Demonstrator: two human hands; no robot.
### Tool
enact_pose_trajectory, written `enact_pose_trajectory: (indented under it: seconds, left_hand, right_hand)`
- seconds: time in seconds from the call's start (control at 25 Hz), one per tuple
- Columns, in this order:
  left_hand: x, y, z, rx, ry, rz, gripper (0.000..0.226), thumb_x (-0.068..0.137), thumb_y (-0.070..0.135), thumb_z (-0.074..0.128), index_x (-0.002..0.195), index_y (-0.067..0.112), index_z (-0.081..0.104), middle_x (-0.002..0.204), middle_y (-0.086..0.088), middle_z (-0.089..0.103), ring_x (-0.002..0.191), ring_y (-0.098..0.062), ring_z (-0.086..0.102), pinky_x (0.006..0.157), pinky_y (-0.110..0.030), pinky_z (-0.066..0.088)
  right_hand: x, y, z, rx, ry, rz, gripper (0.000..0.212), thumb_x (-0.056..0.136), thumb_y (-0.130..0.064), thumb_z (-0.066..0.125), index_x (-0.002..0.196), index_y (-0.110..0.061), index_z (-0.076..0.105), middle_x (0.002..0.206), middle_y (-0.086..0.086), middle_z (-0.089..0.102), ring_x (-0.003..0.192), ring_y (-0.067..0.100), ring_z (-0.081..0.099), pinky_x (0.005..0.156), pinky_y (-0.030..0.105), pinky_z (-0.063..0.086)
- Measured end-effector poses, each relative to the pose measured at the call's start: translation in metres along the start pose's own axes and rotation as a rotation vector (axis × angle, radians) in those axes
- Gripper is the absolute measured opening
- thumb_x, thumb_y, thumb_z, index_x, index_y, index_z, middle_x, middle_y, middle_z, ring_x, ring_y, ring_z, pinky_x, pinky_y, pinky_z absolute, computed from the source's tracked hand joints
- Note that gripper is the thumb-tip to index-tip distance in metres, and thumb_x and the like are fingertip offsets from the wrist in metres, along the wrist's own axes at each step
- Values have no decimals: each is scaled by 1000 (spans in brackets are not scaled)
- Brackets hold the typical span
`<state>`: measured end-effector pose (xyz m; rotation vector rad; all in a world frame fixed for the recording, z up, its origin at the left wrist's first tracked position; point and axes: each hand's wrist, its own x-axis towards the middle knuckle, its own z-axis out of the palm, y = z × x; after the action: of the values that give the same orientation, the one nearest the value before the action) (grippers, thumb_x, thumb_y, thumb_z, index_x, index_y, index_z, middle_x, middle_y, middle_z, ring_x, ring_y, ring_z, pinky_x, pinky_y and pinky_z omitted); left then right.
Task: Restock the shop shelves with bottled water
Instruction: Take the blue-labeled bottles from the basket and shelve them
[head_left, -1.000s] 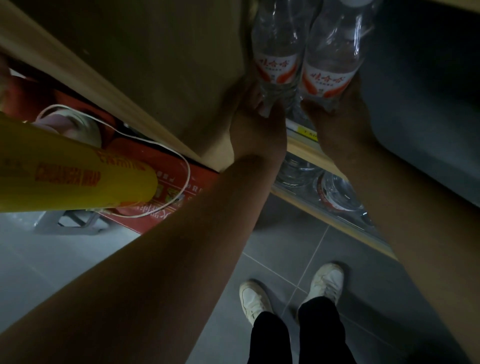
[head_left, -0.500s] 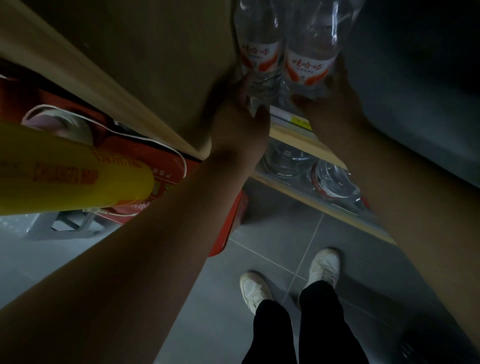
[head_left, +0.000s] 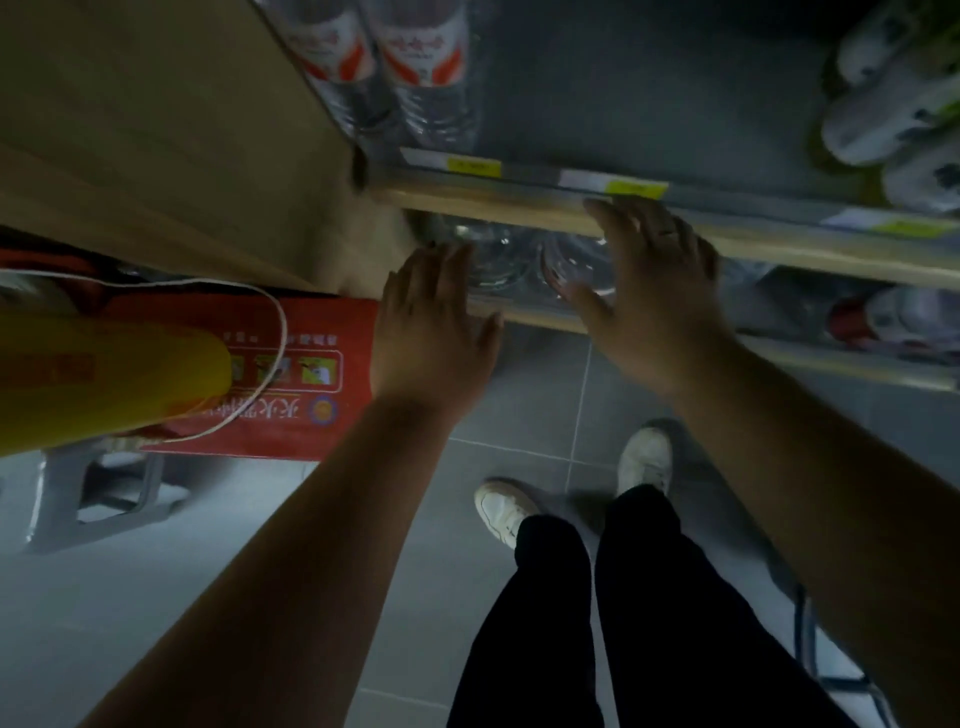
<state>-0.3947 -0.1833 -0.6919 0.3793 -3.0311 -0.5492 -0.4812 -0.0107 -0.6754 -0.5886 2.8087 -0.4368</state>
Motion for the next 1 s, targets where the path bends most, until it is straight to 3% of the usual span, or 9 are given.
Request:
enact_pose_trajectory:
  seconds: [0.2,0.36,0.48,0.6,0.72,1.0]
  left_hand:
    - [-32,51,31,45,-263,96,71,83,34,68,144,8,40,145,-22,46,136,-40,40,114,-51,31]
    - [-47,105,61,86,-367,238,73,84,36,70,144,6,40,146,-22,45,137,-40,39,114,-53,31]
    - [-58,153,82,97,-452,320,75,88,38,66,149,9,33,153,-18,37,143,-37,30,118,-49,22]
    - [-73,212,104,120,-525,422,75,90,38,62,151,11,29,156,-16,32,146,-34,25,119,-47,16]
    - [-92,279,126,130,-551,573,73,88,36,65,148,9,35,151,-19,39,141,-37,33,116,-50,21]
    - [-146,422,178,231,-665,835,73,93,43,57,152,13,26,157,-14,30,145,-33,25,119,-47,19]
  right_hand:
    - [-77,66,20,-123,-226,237,73,87,-47,58,148,-26,24,155,12,27,142,34,26,111,57,25]
    - [-136,121,22,-74,-280,412,71,90,-46,55,150,-26,23,156,11,24,143,32,23,114,56,21]
    - [-175,165,20,-17,-315,550,70,92,-47,51,151,-29,18,158,7,19,145,30,17,116,56,15]
    - [-217,208,14,51,-276,664,70,92,-44,53,151,-28,20,157,8,22,144,30,17,116,54,15]
    - [-264,255,5,105,-200,774,69,91,-43,55,150,-25,25,154,11,26,143,32,19,115,52,17]
    - [-385,349,-1,228,-92,1022,67,90,-45,53,148,-28,26,153,8,29,142,30,21,115,52,16]
